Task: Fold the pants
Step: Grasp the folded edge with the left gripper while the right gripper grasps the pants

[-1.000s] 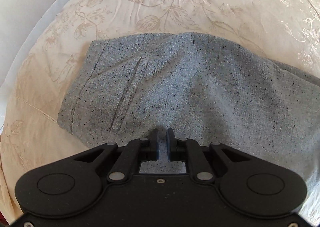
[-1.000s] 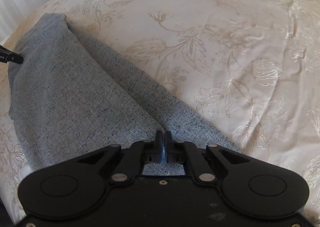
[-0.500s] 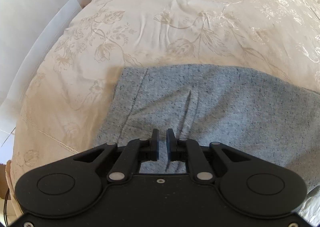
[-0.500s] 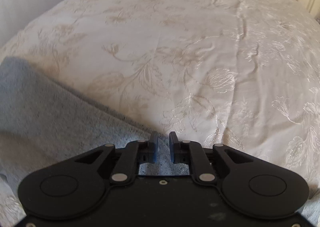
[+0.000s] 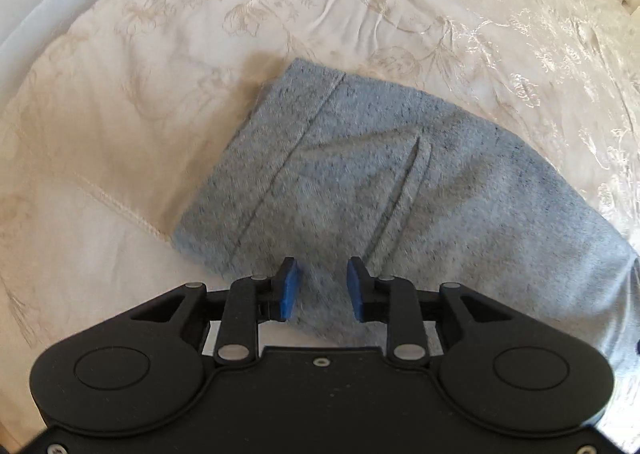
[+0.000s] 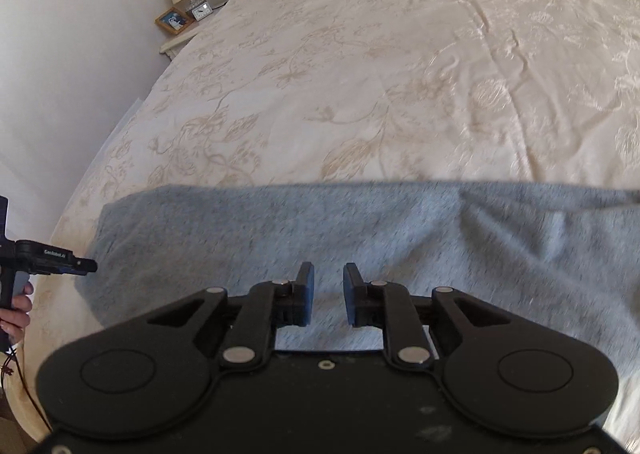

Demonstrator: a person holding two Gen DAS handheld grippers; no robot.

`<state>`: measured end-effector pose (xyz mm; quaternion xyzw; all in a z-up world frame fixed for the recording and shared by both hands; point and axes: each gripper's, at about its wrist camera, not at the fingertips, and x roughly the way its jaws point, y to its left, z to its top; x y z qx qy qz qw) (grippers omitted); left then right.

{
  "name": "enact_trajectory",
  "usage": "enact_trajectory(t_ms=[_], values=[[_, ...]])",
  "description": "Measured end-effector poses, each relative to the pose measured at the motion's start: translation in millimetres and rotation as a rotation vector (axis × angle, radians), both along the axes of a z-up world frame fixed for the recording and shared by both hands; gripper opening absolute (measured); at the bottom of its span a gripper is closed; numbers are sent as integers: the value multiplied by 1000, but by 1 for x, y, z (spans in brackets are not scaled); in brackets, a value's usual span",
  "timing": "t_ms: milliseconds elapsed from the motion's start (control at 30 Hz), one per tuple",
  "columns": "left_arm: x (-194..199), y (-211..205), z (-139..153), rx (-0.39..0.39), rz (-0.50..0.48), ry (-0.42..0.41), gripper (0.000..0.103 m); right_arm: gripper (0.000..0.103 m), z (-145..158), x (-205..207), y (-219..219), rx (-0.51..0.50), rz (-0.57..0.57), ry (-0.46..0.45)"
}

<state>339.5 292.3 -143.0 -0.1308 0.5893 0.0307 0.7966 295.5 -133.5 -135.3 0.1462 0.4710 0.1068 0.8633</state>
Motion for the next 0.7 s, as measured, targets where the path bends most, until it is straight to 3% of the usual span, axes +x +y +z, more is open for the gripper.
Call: enact_trajectory(t_ms=[100, 233, 433, 600, 700], values=[[-8, 3, -14, -35, 45, 29, 43, 19, -5, -19, 20, 64, -6, 48], [-13, 13, -31, -105, 175, 69, 46, 19, -13, -30, 39, 131, -22, 103], [-21, 20, -41, -118, 259, 51, 60, 19, -9, -40, 63, 159, 12, 122], [-14, 29, -55, -196, 348, 30, 66, 19, -10, -45, 77, 203, 75, 149], [-15, 41, -60, -275, 456, 13, 71, 19, -13, -49, 92, 193, 124, 163]])
